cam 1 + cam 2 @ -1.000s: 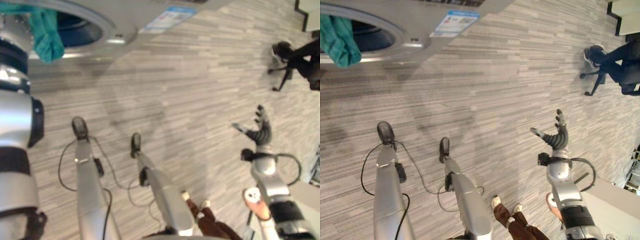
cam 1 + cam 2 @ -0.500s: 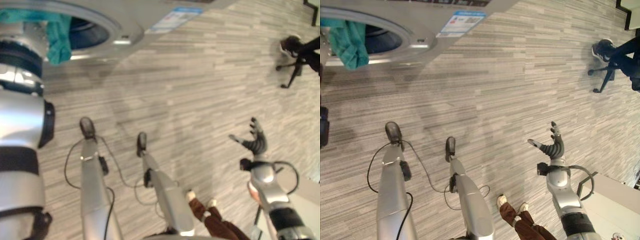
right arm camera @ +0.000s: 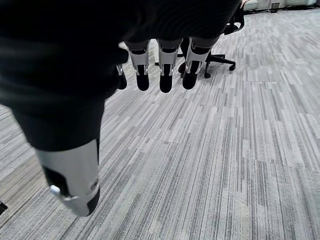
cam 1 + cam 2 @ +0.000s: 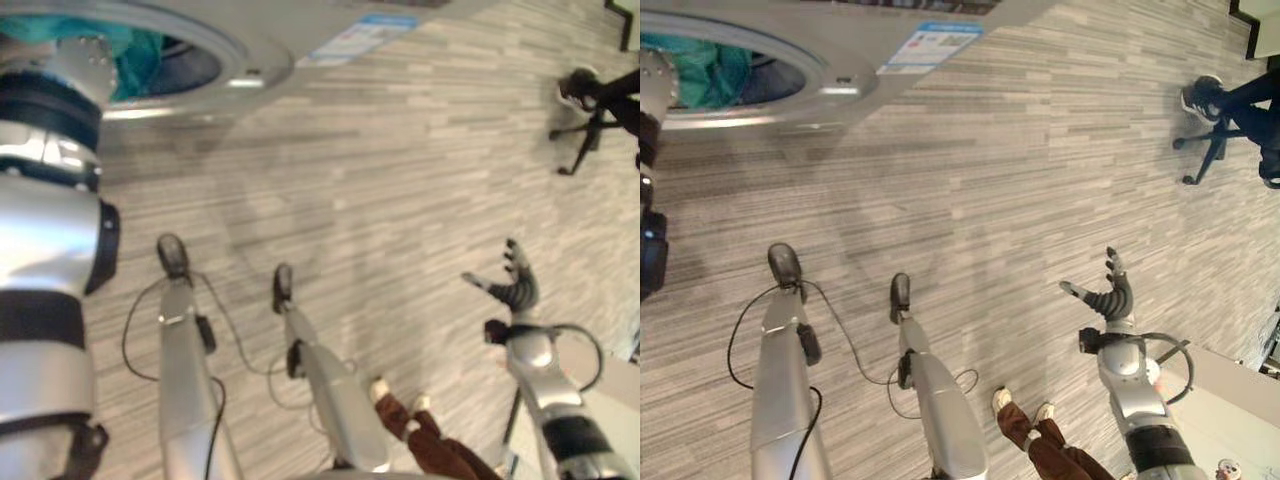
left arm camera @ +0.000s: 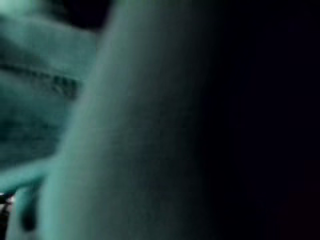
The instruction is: Grab the laundry basket,head to the washer,open it,put in the laundry and shut it.
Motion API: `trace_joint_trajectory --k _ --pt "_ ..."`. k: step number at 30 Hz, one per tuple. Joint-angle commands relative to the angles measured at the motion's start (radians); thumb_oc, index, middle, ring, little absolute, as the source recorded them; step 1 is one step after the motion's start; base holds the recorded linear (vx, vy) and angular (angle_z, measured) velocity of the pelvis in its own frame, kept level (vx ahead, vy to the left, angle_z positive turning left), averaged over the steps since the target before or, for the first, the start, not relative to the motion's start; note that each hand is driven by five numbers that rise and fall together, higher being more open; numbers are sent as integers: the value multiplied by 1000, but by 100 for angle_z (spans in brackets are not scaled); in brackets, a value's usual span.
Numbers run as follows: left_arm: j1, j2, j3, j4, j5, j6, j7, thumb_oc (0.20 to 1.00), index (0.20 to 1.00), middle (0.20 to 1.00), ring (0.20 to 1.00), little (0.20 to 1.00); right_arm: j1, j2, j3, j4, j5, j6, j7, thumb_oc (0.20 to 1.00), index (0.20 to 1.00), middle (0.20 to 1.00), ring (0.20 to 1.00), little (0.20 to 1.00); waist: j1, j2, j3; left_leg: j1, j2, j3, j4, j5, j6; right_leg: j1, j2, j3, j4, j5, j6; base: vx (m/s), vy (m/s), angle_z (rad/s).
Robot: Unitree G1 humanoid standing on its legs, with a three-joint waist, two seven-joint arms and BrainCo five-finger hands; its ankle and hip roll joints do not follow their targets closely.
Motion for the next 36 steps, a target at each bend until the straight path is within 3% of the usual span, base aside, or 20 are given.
trace_joint_trajectory --k 1,3,4,5,7,8,10,13,18,19,27,29,33,36 --pt "-24 -1 30 33 117 -3 -30 1000 1000 1000 1000 1000 46 -52 -64 16 6 -7 6 1000 1000 1000 1000 1000 -44 13 -70 36 12 -59 97 -216 -40 288 -34 -43 40 34 61 -55 -33 -3" --pt "19 -6 28 54 208 22 -34 1000 1000 1000 1000 1000 37 -55 -49 26 13 -18 14 1000 1000 1000 1000 1000 -47 10 -68 41 11 -59 91 -210 -41 288 -32 -43 44 26 56 -44 -30 2" --pt "31 -6 4 87 312 49 -41 1000 1000 1000 1000 1000 30 -57 -40 35 15 -24 19 1000 1000 1000 1000 1000 -48 9 -66 41 10 -58 90 -207 -41 287 -31 -43 47 22 53 -53 -42 3" --pt "60 -25 -52 138 503 92 -28 1000 1000 1000 1000 1000 14 -58 -21 48 16 -34 26 1000 1000 1000 1000 1000 -52 6 -60 45 10 -58 77 -194 -42 283 -30 -42 56 13 46 -55 -43 4" --pt "59 -27 -51 137 510 94 -25 1000 1000 1000 1000 1000 13 -57 -19 51 16 -35 26 1000 1000 1000 1000 1000 -53 5 -60 47 9 -58 74 -192 -42 283 -31 -43 57 12 45 -38 -37 6" --pt "68 -66 -147 196 752 158 -11 1000 1000 1000 1000 1000 -20 -70 16 69 6 -38 30 1000 1000 1000 1000 1000 -53 3 -52 55 12 -60 66 -182 -44 281 -28 -43 71 -7 36 -43 -40 6" --pt "83 -74 -158 215 812 179 1 1000 1000 1000 1000 1000 -28 -69 24 61 -1 -45 32 1000 1000 1000 1000 1000 -53 -3 -46 60 10 -59 58 -174 -43 278 -28 -43 78 -16 30 -72 -66 6" --pt "200 -113 -96 256 871 208 -29 1000 1000 1000 1000 1000 -32 -63 63 56 3 -43 46 1000 1000 1000 1000 1000 -49 -13 -36 85 5 -64 32 -152 -46 276 -19 -49 101 -51 14 -70 -77 4" --pt "371 -127 -54 170 932 182 23 1000 1000 1000 1000 1000 -4 -65 96 28 13 -62 76 1000 1000 1000 1000 1000 -14 4 -10 133 -5 -72 -18 -107 -55 277 -10 -60 137 -113 -11 -41 -68 8" --pt "428 -111 -92 98 1046 170 84 1000 1000 1000 1000 1000 17 -67 100 17 10 -83 86 1000 1000 1000 1000 1000 4 14 2 153 -6 -77 -39 -88 -59 277 -4 -69 151 -150 -23 -17 -74 8" --pt "666 -62 11 -96 1043 140 102 1000 1000 1000 1000 1000 83 -56 56 -22 20 -94 106 1000 1000 1000 1000 1000 60 43 34 199 -9 -88 -92 -33 -75 284 12 -97 178 -225 -53 -17 -56 14" --pt "709 -89 78 -145 949 119 92 1000 1000 1000 1000 1000 85 -42 38 -14 27 -82 104 1000 1000 1000 1000 1000 71 51 36 197 -8 -92 -88 -27 -76 287 13 -103 179 -238 -61 -11 -10 11" --pt "641 -90 91 -138 866 99 102 1000 1000 1000 1000 1000 71 -50 45 -2 31 -72 100 1000 1000 1000 1000 1000 68 50 37 189 -9 -101 -89 -23 -81 287 17 -106 178 -246 -66 0 -13 8" --pt "414 -60 36 -68 776 78 112 1000 1000 1000 1000 1000 69 -70 73 0 41 -87 104 1000 1000 1000 1000 1000 44 31 33 171 -11 -107 -97 -19 -84 286 23 -108 160 -234 -62 16 -18 6"
